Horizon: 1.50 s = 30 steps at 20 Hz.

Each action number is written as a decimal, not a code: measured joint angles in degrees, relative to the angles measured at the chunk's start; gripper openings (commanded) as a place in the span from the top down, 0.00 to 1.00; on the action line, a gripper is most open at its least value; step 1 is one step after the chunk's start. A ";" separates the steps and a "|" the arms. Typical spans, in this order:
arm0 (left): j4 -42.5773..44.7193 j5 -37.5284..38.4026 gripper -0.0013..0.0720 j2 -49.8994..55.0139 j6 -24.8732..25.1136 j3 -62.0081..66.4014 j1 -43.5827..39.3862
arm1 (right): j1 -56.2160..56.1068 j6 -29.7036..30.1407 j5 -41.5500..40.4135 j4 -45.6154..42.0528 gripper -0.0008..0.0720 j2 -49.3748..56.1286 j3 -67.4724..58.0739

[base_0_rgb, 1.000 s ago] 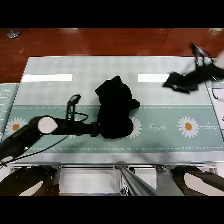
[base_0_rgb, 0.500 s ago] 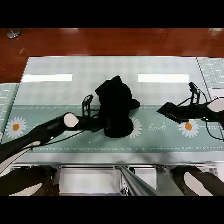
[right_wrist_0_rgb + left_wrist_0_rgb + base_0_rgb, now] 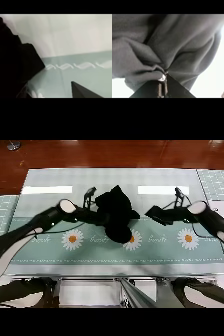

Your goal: Fold the shirts.

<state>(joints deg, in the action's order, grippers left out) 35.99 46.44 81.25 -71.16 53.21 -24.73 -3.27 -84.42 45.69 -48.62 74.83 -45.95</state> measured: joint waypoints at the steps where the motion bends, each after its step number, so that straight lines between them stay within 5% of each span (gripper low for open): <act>1: 0.11 1.36 0.95 0.11 0.87 0.81 1.57 | -0.92 0.22 0.76 0.63 0.15 3.34 -2.82; 5: 0.39 5.05 0.95 0.42 2.75 2.38 5.14 | -5.05 1.38 6.01 2.71 0.15 15.23 -13.16; 6: 0.39 5.33 0.95 0.44 2.91 2.56 5.42 | -5.99 1.55 7.10 3.58 0.29 17.42 -15.34; 8: 0.42 6.19 0.95 0.50 3.28 2.75 5.70 | -7.63 1.92 8.98 2.99 0.90 21.00 -18.88; 9: 0.44 6.25 0.95 0.52 3.32 2.84 5.86 | -8.22 2.29 9.92 2.45 0.94 22.16 -20.31; 15: 0.48 9.51 0.95 -0.98 3.56 7.10 8.85 | -8.17 3.85 17.35 0.70 0.94 21.20 -31.80; 21: 0.46 11.52 0.95 -6.25 1.31 26.21 17.25 | -3.85 -0.28 22.45 -5.03 0.94 12.61 -54.12; 30: 0.42 14.86 0.95 -18.64 -2.16 48.72 29.38 | -2.29 1.92 27.54 -12.70 0.94 -11.30 -65.33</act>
<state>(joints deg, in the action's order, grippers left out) 36.40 61.30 62.61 -73.32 101.93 4.64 -5.56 -82.50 73.23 -61.32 63.53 -111.28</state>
